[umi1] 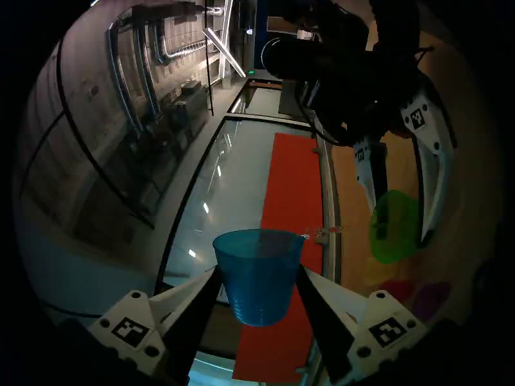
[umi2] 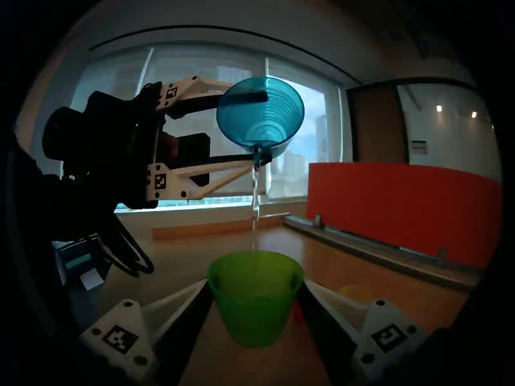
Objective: Pour water
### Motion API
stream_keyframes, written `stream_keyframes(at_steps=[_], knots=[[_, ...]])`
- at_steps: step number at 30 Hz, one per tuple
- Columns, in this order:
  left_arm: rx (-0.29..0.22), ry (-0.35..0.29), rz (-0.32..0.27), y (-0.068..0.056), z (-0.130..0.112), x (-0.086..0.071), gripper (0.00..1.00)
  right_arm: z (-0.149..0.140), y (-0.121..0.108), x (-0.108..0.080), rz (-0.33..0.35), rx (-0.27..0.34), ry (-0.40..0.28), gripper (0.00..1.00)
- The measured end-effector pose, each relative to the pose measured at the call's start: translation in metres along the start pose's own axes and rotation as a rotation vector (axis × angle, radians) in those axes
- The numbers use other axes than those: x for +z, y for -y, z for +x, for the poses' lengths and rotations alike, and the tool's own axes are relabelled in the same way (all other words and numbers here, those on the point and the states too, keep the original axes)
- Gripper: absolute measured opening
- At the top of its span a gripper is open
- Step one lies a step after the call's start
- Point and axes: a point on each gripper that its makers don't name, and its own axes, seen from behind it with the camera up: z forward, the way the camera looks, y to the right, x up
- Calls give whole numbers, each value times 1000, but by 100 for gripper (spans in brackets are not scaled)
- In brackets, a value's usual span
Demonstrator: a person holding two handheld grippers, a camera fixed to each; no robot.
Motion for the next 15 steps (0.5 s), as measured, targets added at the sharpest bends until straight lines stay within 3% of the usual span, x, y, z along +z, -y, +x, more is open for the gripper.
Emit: stream_keyframes(at_steps=[15], knots=[[36, 2, 12, -1, 0, 2, 81, 2, 1, 2, 2, -3, -1, 89]])
